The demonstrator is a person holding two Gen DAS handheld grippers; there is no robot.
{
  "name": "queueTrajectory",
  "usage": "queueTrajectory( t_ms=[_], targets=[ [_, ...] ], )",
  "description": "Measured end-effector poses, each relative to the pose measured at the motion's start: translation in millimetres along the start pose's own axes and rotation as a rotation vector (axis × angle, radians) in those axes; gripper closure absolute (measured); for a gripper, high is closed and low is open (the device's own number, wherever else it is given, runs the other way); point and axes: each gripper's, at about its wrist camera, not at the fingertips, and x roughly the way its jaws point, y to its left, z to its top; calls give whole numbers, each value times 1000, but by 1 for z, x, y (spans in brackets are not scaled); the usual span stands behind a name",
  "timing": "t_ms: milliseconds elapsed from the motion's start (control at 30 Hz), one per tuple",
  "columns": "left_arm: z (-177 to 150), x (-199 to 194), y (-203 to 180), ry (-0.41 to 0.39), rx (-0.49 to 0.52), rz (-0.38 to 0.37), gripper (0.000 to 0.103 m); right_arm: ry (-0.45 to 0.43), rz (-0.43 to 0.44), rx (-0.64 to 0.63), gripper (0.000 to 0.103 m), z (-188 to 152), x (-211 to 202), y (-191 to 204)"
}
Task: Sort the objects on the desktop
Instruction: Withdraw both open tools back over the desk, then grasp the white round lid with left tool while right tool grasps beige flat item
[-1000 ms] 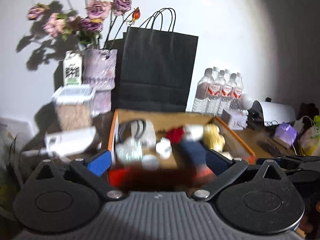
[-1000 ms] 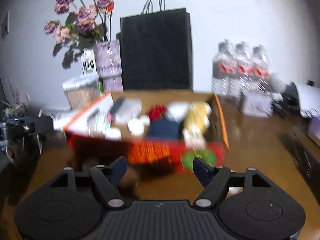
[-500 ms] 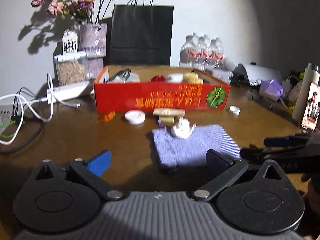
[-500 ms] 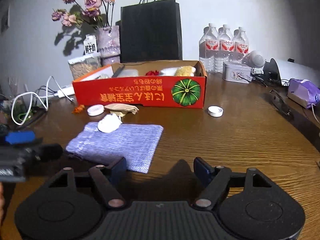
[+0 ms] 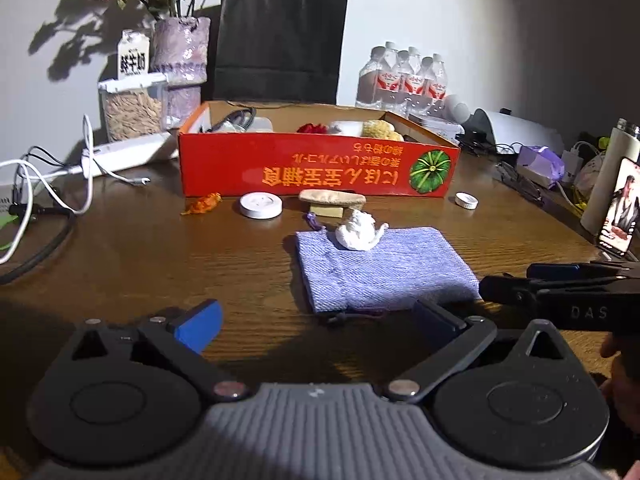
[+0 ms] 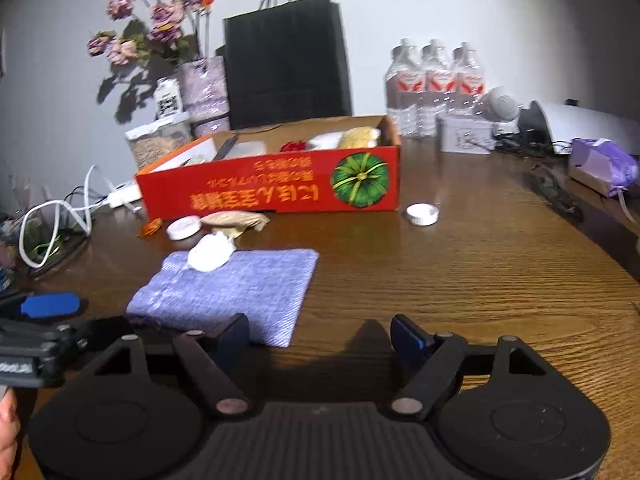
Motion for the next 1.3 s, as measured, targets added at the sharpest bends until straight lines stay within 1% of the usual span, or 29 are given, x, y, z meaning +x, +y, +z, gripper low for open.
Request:
queueTrajectory(
  t_ms=[67, 133, 167, 233, 300, 400, 433, 533, 600, 633, 667, 700, 767, 800, 833, 867, 933, 1000, 1033, 1067, 1100, 1133, 1167, 1200, 1233, 1300],
  targets=[
    [2, 0, 6, 4, -32, -43, 0, -17, -10, 3, 26, 1, -2, -1],
    [7, 1, 13, 13, -87, -61, 0, -11, 1, -3, 26, 5, -3, -2],
    [11, 3, 15, 16, -92, -64, 0, -11, 12, 2, 26, 10, -3, -3],
    [19, 5, 17, 2, -68, -49, 0, -27, 37, 6, 26, 20, -2, -3],
    [29, 10, 18, -27, -20, -30, 0, -41, 58, -11, 26, 33, 3, -1],
    [47, 24, 26, -48, 26, 6, 0, -19, 88, -26, 27, 52, 21, 6],
    [54, 30, 30, -49, 24, 12, 0, -10, 92, -39, 30, 58, 27, 10],
    [69, 47, 41, -43, 27, 1, 0, -18, 74, -84, 35, 70, 44, 26],
    [77, 59, 42, -44, 72, -18, 0, -20, 100, -124, 36, 78, 57, 37],
    [80, 66, 42, -36, 94, -26, 0, -9, 117, -145, 36, 83, 65, 43],
    [83, 74, 42, -22, 107, -26, 1, 15, 125, -157, 40, 87, 75, 48],
    [86, 84, 42, 2, 114, -14, 8, 40, 122, -156, 40, 90, 84, 50],
    [91, 102, 43, 44, 127, -7, 15, 89, 102, -113, 45, 97, 103, 50],
    [92, 109, 45, 66, 128, -7, 16, 103, 100, -80, 48, 98, 110, 48],
    [93, 116, 47, 90, 116, -2, 16, 118, 113, -41, 53, 98, 115, 44],
    [93, 119, 50, 101, 99, -10, 19, 140, 136, 8, 55, 98, 120, 39],
    [91, 122, 56, 106, 71, -45, 19, 169, 183, 80, 55, 95, 128, 33],
    [88, 124, 57, 110, 71, -49, 20, 184, 208, 128, 56, 93, 135, 31],
    [87, 127, 58, 116, 71, -50, 21, 191, 218, 142, 59, 92, 137, 32],
    [86, 129, 59, 120, 66, -50, 25, 193, 226, 152, 67, 91, 140, 34],
    [85, 129, 60, 104, 60, -43, 31, 188, 228, 160, 72, 90, 143, 35],
    [85, 129, 62, 94, 54, -39, 34, 184, 231, 160, 76, 90, 144, 37],
    [85, 129, 64, 86, 42, -38, 42, 177, 234, 160, 80, 89, 144, 38],
    [85, 128, 66, 81, 30, -37, 54, 171, 240, 158, 84, 89, 144, 39],
    [85, 128, 67, 75, 20, -36, 60, 160, 246, 153, 92, 89, 142, 40],
    [85, 127, 68, 72, 19, -43, 63, 138, 236, 151, 97, 88, 137, 41]
  ],
)
